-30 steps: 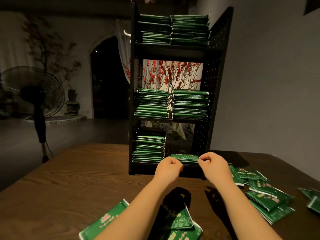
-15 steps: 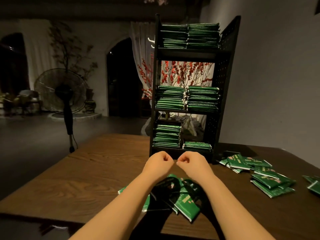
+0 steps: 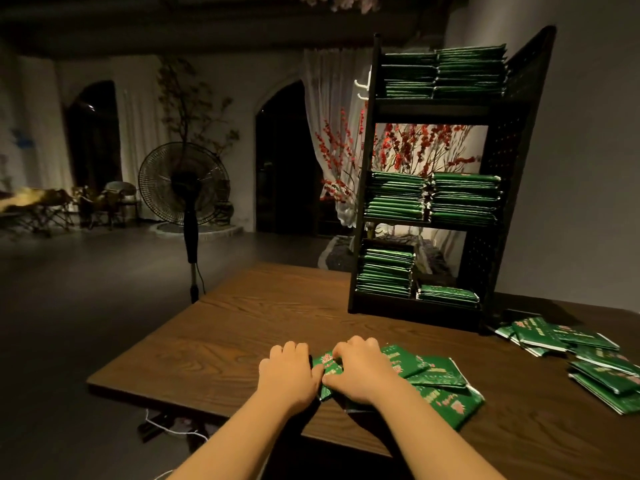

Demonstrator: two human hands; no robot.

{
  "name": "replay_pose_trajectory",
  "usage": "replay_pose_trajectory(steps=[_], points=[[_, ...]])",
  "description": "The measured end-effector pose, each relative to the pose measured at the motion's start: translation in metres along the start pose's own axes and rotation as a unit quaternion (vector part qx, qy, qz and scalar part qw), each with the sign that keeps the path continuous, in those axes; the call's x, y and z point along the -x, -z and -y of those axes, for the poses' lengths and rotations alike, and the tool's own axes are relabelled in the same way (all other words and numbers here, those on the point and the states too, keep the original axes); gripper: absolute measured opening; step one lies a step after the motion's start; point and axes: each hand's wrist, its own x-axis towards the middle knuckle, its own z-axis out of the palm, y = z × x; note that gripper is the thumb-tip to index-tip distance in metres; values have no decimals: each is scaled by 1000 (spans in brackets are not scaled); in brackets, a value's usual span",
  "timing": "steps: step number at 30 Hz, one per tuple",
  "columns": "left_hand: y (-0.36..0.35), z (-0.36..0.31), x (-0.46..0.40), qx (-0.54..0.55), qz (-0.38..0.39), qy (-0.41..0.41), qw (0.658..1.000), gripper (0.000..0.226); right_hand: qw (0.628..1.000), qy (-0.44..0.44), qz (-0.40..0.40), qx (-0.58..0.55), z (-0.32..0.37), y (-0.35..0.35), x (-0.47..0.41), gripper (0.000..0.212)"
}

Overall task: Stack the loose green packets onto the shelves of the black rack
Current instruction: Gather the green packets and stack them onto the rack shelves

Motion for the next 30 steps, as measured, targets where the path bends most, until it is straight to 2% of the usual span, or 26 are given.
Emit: replay_pose_trajectory(steps=[4,8,11,14,17,21,23,25,27,30], points=[[-6,4,-2,5,-34,-24,999,44,999,-44,-19,10,-2,-6,-5,72],[-4,-4,-10,46,-8,-44,998,43,994,-107,5,11,-16,-4,-5,98],[-6,-14,-17,81,26,-40,996,47,994,-103,-11,-15,-32,-1,-4,102],[-8,-28,-23,102,52,-33,993,49,995,-73,-50,-50,-54,4,1,95],[-9,-43,-29,168,58,-44,983,43,989,-90,-48,-111,-73,15,12,82],[-13,-62,-32,227,51,-77,969,35,984,-128,-47,-116,-102,24,26,44],[-15,-69,-33,251,48,-85,963,34,979,-147,-44,-137,-118,26,32,37],[-18,-79,-36,258,54,-93,960,36,973,-182,-37,-138,-134,25,38,47],[-19,-87,-36,265,64,-95,957,34,964,-226,-31,-134,-145,20,42,69],[-19,-103,-34,258,75,-87,959,36,959,-234,-50,-150,-152,11,45,85]])
